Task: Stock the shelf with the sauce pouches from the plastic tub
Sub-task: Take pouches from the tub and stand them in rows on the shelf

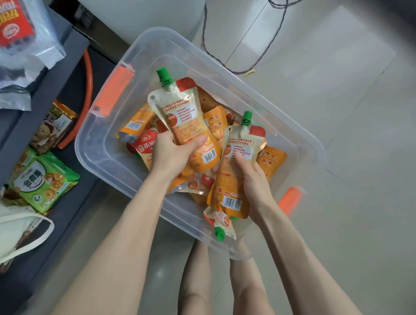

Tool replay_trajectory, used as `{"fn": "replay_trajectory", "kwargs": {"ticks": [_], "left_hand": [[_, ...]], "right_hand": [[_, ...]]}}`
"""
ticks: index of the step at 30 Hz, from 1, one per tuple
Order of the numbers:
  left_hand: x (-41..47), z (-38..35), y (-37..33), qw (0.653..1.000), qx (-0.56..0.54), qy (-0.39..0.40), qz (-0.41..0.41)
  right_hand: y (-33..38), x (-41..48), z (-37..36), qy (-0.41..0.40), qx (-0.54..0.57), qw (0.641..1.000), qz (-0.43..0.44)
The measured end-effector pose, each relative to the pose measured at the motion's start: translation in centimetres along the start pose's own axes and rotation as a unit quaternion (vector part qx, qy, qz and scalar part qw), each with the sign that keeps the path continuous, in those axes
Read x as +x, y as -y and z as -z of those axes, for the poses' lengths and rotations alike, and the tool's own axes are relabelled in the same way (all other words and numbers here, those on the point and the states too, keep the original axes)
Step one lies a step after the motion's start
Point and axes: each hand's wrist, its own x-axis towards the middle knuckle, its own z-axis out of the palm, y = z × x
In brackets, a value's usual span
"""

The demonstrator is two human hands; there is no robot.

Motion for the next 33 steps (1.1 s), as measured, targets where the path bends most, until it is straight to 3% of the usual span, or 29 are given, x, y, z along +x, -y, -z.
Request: {"fn": "replay_trajectory", "kwargs": {"ticks": [2,8,14,22,33], "left_hand": [[-2.6,1.3,-0.7,0.999,-0.014,0.028,-0.033],[-11.7,6.3,-3.1,0.993,-0.087,0.074,-0.031],[-23.0,10.3,-5.5,0.972,-0.192,0.131,-0.019],[-36.2,12.2,-5.1,0.926,-0.371,0.063,-0.020],[-49.4,17.6,-2.7,0.856,-0.507,0.010,-0.101]], "right_hand": [[0.9,-1.6,-0.2,0.008,-0.010,1.000,-0.013],[4.3,-9.1,-2.0,0.077,-0.067,0.995,-0.022],[7.1,-18.8,-4.0,0.217,-0.146,0.965,0.008],[7.8,-28.2,-5.4,0.311,-0.307,0.899,0.033],[4.5,-40.0,-13.1,0.349,-0.397,0.830,0.179]]}}
